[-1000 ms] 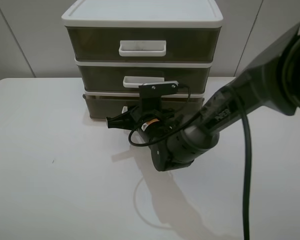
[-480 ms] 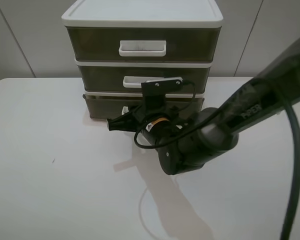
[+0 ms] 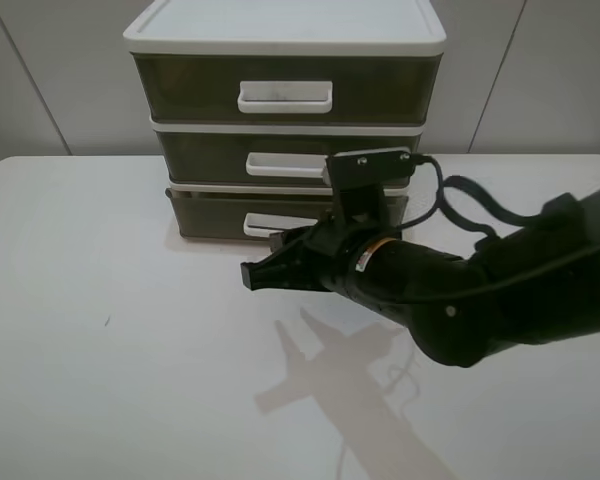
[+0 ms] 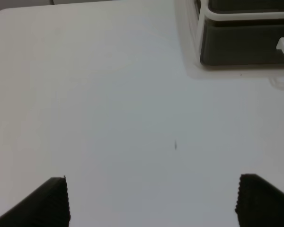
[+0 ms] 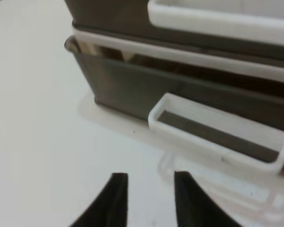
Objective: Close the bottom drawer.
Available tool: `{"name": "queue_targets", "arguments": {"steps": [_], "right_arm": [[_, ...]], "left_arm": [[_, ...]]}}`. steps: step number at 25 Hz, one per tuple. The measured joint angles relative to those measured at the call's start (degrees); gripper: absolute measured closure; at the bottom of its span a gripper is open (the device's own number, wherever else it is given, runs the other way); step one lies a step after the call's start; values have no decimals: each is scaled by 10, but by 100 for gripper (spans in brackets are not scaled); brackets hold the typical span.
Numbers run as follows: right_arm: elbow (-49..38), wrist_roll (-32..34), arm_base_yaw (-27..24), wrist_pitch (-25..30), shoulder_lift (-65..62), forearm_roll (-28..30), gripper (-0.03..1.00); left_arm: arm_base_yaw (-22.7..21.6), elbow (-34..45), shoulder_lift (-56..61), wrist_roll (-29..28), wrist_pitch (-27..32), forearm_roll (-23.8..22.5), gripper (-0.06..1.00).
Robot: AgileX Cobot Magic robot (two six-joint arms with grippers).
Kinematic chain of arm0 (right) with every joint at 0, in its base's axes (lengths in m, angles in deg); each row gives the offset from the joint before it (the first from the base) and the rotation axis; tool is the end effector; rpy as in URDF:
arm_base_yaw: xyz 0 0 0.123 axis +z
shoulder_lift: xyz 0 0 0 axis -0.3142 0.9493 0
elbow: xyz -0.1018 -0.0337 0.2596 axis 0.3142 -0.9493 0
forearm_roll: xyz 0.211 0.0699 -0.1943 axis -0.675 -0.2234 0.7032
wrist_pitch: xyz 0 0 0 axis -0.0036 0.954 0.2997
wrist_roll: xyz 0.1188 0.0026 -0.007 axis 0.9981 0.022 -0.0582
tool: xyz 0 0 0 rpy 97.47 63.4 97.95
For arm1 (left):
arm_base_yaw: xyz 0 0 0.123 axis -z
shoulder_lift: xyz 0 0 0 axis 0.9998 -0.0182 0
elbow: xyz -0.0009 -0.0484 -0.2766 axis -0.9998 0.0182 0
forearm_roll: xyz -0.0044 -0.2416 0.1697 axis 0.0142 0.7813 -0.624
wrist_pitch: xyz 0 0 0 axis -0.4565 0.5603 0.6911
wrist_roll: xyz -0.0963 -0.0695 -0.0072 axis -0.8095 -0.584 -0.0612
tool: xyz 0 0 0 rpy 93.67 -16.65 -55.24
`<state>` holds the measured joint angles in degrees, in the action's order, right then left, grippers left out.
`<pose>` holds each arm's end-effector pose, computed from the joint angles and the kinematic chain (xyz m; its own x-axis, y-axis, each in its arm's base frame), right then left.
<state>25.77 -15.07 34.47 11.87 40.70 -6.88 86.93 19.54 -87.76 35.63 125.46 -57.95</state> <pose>0.2382 0.2586 0.0849 -0.5222 -0.1039 -0.8465 -0.4602 0.8700 0.1772 0.0618 -0.0054 0.2873 -0.4470 0.0551 -0.8928 0.0542 0.9979 0.0344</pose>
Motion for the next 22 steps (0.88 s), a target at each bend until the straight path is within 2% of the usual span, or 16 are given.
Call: {"name": "queue_targets", "arguments": {"steps": [3, 6, 9, 13, 18, 22], "right_arm": [[-28, 0, -33, 58, -79, -6, 35], [-41, 1, -91, 155, -160, -16, 22], [-43, 0, -175, 262, -234, -2, 19], [-44, 0, -295, 383, -329, 68, 19], [-44, 1, -430, 496, -461, 154, 19], [-38, 0, -515, 585, -576, 204, 19]], "left_arm": [[0, 0, 0, 0, 0, 0, 23], [0, 0, 0, 0, 0, 0, 23], [0, 0, 0, 0, 0, 0, 23], [0, 0, 0, 0, 0, 0, 23], [0, 0, 0, 0, 0, 0, 23], [0, 0, 0, 0, 0, 0, 23]]}}
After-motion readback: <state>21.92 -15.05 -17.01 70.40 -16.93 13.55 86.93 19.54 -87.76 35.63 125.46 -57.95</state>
